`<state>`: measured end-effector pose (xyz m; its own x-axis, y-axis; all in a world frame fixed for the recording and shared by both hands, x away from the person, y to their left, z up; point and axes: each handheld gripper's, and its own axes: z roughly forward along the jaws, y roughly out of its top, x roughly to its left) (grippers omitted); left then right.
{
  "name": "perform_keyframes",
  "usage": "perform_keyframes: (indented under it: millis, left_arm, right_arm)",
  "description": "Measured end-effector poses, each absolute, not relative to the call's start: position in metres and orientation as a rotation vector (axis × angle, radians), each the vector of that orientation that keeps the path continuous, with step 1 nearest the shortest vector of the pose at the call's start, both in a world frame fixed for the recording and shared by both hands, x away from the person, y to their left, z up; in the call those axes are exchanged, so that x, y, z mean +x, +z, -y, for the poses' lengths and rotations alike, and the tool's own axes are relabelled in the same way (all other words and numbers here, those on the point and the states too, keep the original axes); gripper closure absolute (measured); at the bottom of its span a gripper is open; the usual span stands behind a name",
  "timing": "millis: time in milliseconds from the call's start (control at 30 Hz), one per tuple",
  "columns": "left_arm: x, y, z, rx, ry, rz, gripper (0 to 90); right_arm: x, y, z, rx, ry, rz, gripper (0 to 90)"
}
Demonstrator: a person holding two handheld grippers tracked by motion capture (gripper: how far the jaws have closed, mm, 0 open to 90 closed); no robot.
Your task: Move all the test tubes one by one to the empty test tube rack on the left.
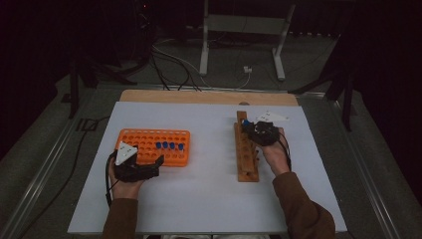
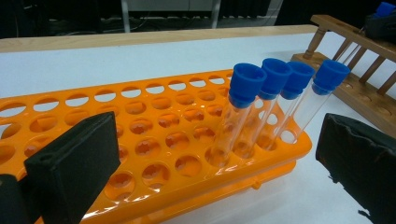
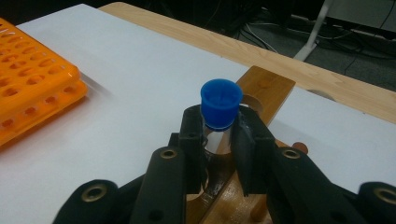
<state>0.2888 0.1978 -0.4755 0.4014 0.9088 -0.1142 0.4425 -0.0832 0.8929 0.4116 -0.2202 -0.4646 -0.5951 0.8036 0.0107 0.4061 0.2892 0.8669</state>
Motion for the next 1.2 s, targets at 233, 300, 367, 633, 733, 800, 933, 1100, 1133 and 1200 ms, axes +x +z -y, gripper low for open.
perform_keyframes:
  millis: [233, 300, 367, 633, 733, 800, 933, 1100, 1133, 1200]
  left_arm:
    - [0.289, -0.476, -0.198, 1.698, 0.606, -1.199, 0.7]
    - [0.289, -0.476, -0.198, 1.697, 0.607, -1.198, 0.7]
    - [0.289, -0.476, -0.199, 1.693, 0.606, -1.199, 0.6]
    - [0.289, -0.476, -0.201, 1.687, 0.607, -1.204, 0.6]
    - [0.289, -0.476, -0.200, 1.687, 0.606, -1.204, 0.6]
    - [0.289, -0.476, -0.200, 1.689, 0.605, -1.205, 0.6]
    - [0.289, -0.477, -0.200, 1.688, 0.602, -1.206, 0.6]
    - [0.289, -0.477, -0.199, 1.690, 0.600, -1.204, 0.7]
    - [0.289, -0.477, -0.200, 1.690, 0.600, -1.205, 0.7]
    - [0.289, -0.477, -0.200, 1.690, 0.599, -1.205, 0.6]
  right_arm:
    - [0.414, -0.465, 0.219, 1.084, 1.236, -2.126, 75.1]
    - [0.415, -0.465, 0.218, 1.090, 1.231, -2.127, 75.2]
    - [0.416, -0.463, 0.217, 1.089, 1.216, -2.132, 75.8]
    - [0.414, -0.456, 0.212, 1.063, 1.188, -2.128, 76.6]
    - [0.413, -0.451, 0.214, 1.064, 1.201, -2.106, 76.6]
    - [0.412, -0.447, 0.216, 1.064, 1.208, -2.093, 76.6]
    - [0.411, -0.439, 0.220, 1.059, 1.234, -2.076, 76.7]
    - [0.408, -0.429, 0.220, 1.037, 1.244, -2.062, 76.7]
    - [0.408, -0.427, 0.220, 1.035, 1.247, -2.060, 76.7]
    - [0.407, -0.423, 0.219, 1.032, 1.252, -2.057, 76.7]
